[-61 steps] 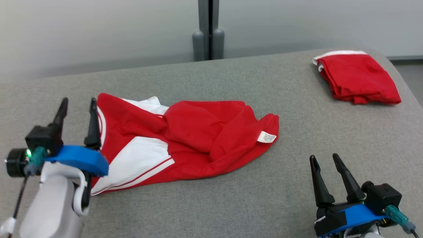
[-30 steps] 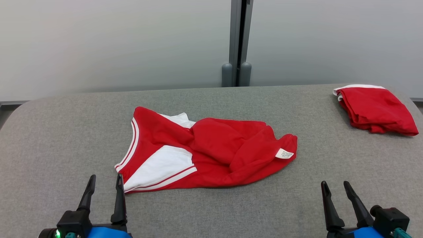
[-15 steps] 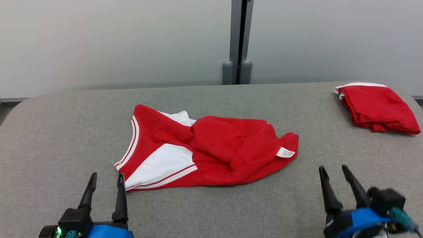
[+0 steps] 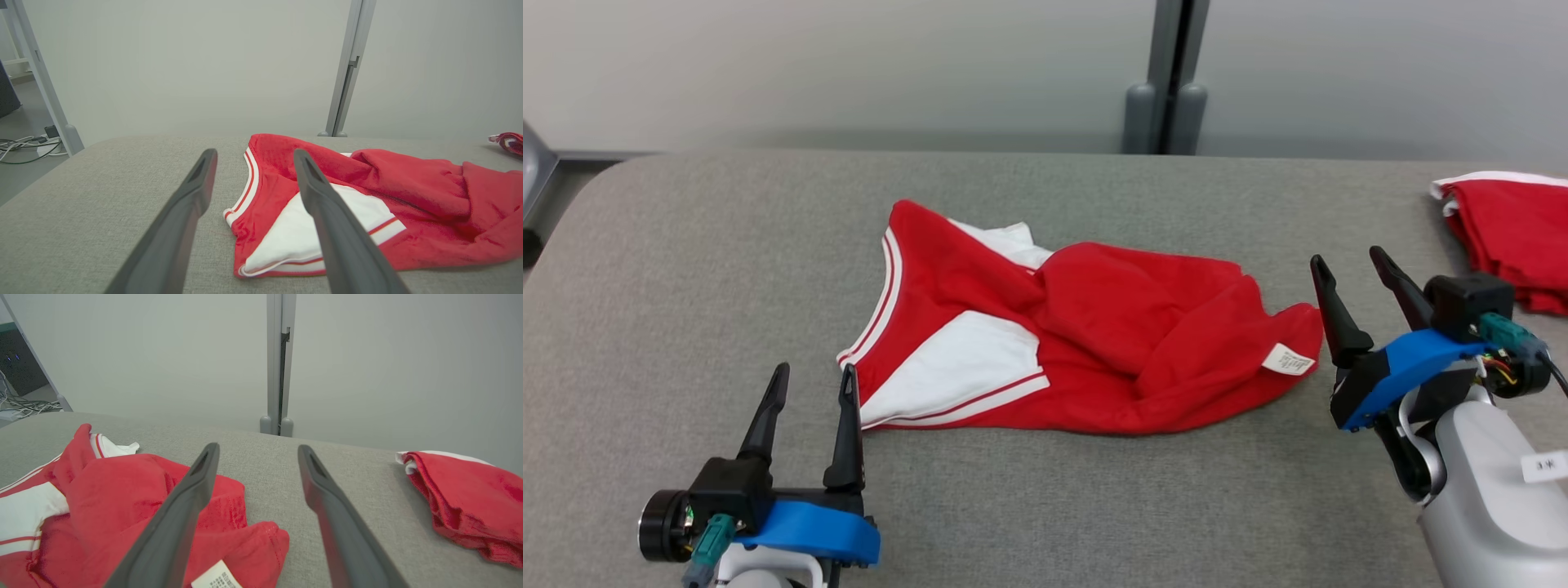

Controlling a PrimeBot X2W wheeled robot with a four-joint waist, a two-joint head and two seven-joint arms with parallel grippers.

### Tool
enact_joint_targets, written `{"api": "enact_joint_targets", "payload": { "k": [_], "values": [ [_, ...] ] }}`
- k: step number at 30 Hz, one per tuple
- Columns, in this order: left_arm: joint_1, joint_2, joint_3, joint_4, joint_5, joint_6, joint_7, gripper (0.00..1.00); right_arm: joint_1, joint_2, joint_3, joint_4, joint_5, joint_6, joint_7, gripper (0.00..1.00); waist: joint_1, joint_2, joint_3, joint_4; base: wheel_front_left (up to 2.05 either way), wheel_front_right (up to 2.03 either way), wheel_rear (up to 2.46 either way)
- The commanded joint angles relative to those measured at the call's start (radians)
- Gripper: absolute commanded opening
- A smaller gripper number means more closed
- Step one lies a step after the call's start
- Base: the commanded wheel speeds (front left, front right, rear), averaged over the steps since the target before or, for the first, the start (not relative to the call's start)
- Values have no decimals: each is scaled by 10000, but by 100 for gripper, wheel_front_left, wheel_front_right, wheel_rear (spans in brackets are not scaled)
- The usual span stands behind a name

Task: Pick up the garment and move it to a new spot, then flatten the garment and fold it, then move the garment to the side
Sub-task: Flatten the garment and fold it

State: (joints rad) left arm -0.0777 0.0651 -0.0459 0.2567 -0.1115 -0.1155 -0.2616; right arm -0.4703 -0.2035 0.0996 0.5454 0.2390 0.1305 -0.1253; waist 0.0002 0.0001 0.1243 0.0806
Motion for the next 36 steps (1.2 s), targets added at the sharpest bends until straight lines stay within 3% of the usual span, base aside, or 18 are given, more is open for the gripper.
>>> {"api": "enact_joint_targets", "payload": {
  "k": [1, 13, 19, 20, 21, 22, 30, 36],
  "values": [
    [-180, -6, -31, 6, 20, -68, -47, 100, -224, -105, 66, 290, -39, 5, 111, 100, -2, -1, 290, 276, 0, 0, 0],
    [-829, -108, -284, 89, -65, -119, -47, 100, -1374, -288, 163, 3602, -164, 5, 202, 100, -2, -1, 1084, 862, 0, 0, 0],
    [-1040, -130, -403, 180, -63, -148, -47, 100, -1684, -59, 290, 4839, -59, 5, 130, 100, -2, -1, 1234, 993, 0, 0, 0],
    [-1067, -133, -415, 180, -69, -151, -47, 100, -1698, 3, 354, 4963, -3, 5, 62, 68, -2, -1, 1235, 1005, 0, 0, 0],
    [-1076, -135, -417, 181, -77, -153, -47, 100, -1709, 19, 404, 5067, 26, 7, 1, 18, -2, -1, 1231, 1009, 0, 0, 0],
    [-1071, -139, -410, 187, -86, -155, -47, 100, -1737, 37, 449, 5125, 64, 7, -118, 0, -2, -1, 1223, 1002, 0, 0, 0],
    [-888, -139, -257, 276, -89, -166, -47, 100, -2562, -47, 493, 4970, 252, 4, -1251, 0, -2, -1, 992, 798, 0, 0, 0],
    [-729, -146, -168, 332, -97, -164, -47, 100, -2213, 98, 347, 3943, 359, 4, -1402, 0, -2, -1, 619, 506, 0, 0, 0]
  ]
}}
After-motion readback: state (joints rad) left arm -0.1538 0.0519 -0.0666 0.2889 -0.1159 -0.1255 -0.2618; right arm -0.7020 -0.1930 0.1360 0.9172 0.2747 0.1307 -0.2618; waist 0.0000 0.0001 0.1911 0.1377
